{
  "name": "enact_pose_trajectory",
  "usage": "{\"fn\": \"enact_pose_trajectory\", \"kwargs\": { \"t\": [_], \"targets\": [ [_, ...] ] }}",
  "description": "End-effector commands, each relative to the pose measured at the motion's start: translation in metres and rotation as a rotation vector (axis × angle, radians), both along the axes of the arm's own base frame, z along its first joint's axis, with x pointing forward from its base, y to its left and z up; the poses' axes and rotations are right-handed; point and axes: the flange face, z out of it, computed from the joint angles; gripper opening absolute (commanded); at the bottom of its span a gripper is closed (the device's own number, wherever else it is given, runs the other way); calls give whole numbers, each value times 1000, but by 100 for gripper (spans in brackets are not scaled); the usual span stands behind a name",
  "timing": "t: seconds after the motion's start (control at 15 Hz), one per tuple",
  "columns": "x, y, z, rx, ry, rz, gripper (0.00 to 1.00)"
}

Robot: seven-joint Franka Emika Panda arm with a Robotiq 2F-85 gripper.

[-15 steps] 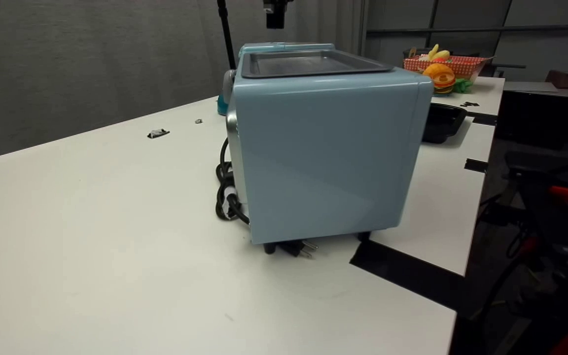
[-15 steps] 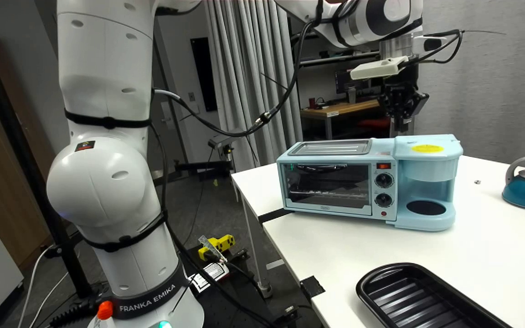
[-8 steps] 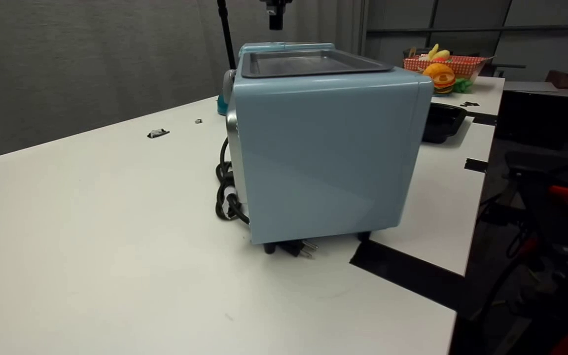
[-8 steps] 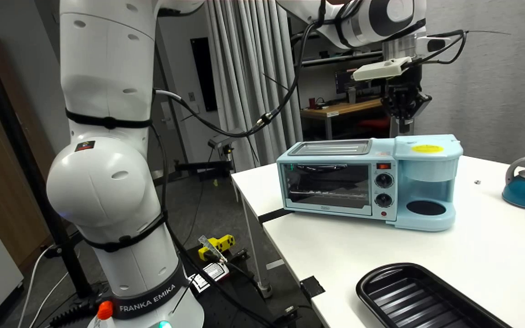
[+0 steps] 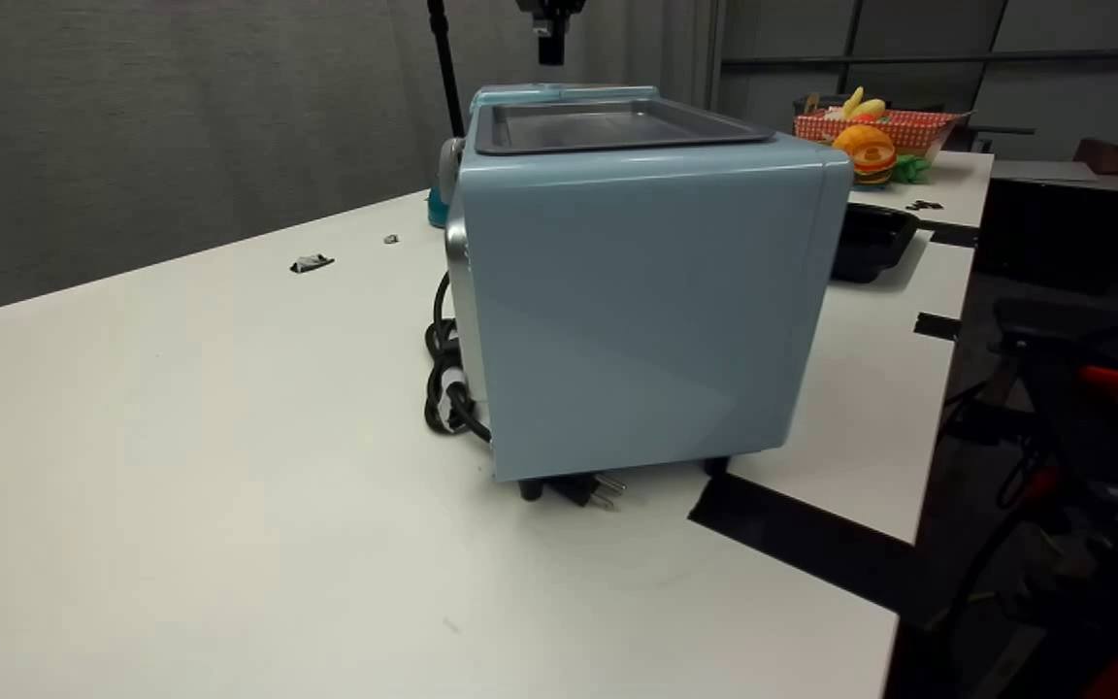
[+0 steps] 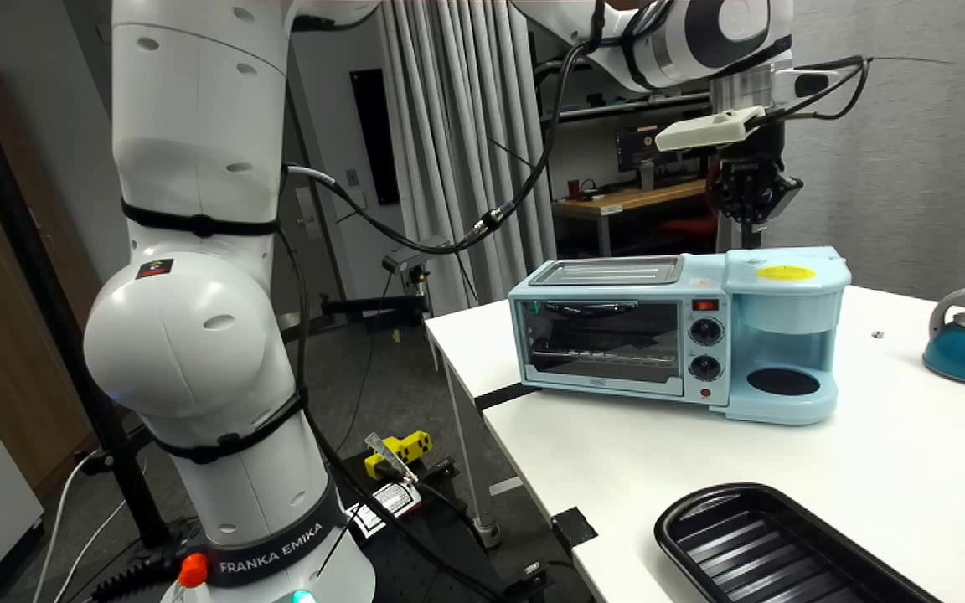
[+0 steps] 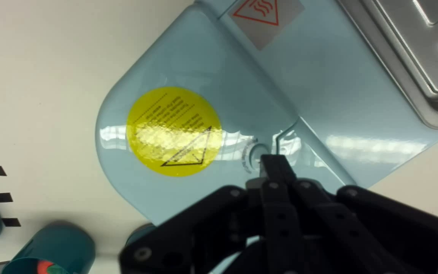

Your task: Press the button to eject the compartment on the side of the oven.

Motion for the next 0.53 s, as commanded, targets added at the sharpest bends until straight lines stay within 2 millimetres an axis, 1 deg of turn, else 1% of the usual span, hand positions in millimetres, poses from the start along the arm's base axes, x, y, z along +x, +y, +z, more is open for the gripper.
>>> {"fn": "enact_pose_trajectory", "kwargs": {
  "t": [0.0, 0.47],
  "targets": [
    [4, -1, -2, -11, -4, -13, 0],
    [4, -2, -11, -16, 10, -19, 0]
  ]
}}
